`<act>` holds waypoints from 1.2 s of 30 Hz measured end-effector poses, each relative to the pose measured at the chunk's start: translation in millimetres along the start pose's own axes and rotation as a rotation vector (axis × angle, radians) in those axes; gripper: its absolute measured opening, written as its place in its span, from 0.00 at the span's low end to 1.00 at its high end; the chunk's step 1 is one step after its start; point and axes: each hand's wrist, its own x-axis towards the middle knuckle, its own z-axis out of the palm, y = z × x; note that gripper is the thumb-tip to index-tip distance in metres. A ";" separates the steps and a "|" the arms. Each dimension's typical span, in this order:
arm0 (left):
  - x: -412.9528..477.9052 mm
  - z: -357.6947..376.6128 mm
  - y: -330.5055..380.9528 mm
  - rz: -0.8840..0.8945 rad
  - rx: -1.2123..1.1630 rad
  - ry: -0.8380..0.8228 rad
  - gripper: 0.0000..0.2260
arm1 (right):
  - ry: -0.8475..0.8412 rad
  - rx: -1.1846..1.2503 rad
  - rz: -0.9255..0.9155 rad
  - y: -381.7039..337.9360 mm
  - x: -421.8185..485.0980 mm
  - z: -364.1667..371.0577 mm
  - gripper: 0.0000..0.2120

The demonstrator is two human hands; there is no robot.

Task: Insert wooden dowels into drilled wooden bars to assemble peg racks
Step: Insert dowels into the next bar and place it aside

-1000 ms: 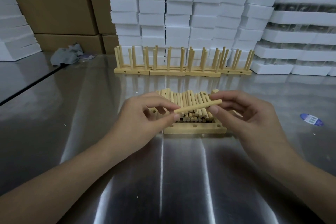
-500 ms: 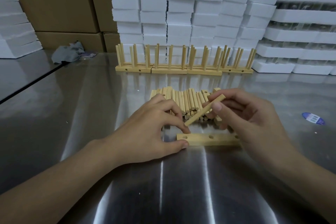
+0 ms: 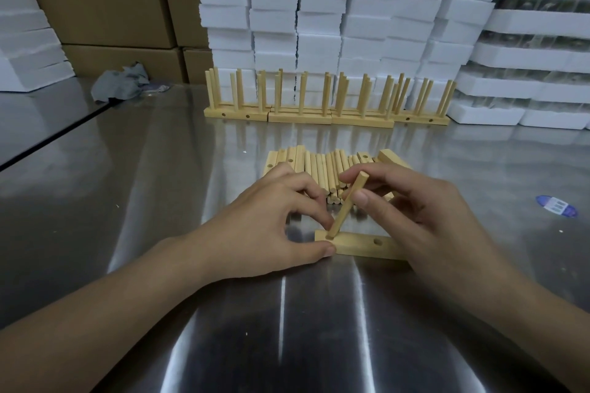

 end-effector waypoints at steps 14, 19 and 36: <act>-0.4 1.7 -2.2 -0.010 -0.002 0.012 0.13 | -0.045 -0.058 -0.007 -0.1 7.1 7.6 0.11; 0.9 2.2 0.0 -0.006 0.002 0.008 0.10 | -0.055 -0.051 -0.016 0.0 7.5 10.5 0.08; -0.5 3.0 -1.2 -0.004 -0.001 0.005 0.11 | -0.041 -0.006 -0.002 4.5 5.7 16.7 0.08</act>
